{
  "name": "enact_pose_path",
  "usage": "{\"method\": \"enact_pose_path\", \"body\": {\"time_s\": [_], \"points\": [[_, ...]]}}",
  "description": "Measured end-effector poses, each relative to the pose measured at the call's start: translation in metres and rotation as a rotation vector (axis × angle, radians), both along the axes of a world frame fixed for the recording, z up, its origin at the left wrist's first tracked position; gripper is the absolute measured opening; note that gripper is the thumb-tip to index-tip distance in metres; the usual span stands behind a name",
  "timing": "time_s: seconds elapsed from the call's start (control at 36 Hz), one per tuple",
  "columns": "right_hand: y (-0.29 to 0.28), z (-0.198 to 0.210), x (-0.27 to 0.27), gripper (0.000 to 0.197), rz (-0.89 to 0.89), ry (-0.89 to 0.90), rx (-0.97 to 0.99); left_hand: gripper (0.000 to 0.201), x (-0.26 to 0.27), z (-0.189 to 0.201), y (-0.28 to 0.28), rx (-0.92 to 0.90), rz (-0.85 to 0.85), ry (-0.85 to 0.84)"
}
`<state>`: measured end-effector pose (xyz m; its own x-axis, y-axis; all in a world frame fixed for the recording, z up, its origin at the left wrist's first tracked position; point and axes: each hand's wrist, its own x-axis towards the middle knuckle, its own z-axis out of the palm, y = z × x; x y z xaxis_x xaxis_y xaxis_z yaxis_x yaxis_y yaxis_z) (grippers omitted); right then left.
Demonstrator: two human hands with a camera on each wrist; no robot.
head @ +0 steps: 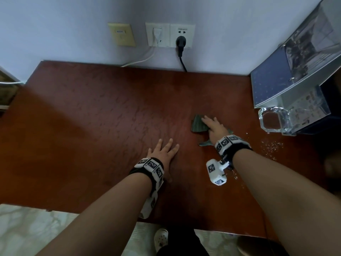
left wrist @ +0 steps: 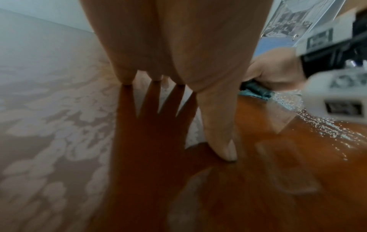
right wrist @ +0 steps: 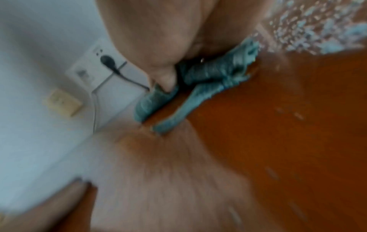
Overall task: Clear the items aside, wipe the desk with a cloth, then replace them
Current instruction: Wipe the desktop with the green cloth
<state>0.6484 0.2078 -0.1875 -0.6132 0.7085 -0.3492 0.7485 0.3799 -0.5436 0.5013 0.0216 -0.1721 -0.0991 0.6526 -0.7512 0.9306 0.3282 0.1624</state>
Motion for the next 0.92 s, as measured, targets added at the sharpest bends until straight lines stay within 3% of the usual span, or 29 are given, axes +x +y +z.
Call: {"method": "enact_pose_path", "body": {"time_s": [0.08, 0.19, 0.42, 0.69, 0.81, 0.92], "points": [[-0.015, -0.01, 0.002, 0.064, 0.152, -0.244, 0.154, 0.13, -0.001, 0.0, -0.002, 0.012, 0.0, -0.01], [-0.039, -0.013, 0.012, 0.069, 0.25, -0.299, 0.178, 0.129, 0.0, 0.0, -0.001, 0.011, -0.006, -0.012], [-0.086, -0.011, 0.034, 0.068, 0.372, -0.236, 0.194, 0.124, 0.004, 0.003, -0.008, 0.05, 0.045, -0.024], [-0.14, -0.012, 0.066, 0.06, 0.453, -0.105, 0.17, 0.103, 0.016, 0.004, -0.027, 0.088, 0.133, -0.015], [-0.156, -0.005, 0.078, 0.057, 0.467, -0.027, 0.127, 0.116, 0.027, 0.005, -0.039, 0.061, 0.078, -0.004], [-0.153, 0.007, 0.076, 0.069, 0.476, 0.01, -0.032, 0.13, 0.034, 0.002, -0.052, 0.009, 0.051, 0.02]]}}
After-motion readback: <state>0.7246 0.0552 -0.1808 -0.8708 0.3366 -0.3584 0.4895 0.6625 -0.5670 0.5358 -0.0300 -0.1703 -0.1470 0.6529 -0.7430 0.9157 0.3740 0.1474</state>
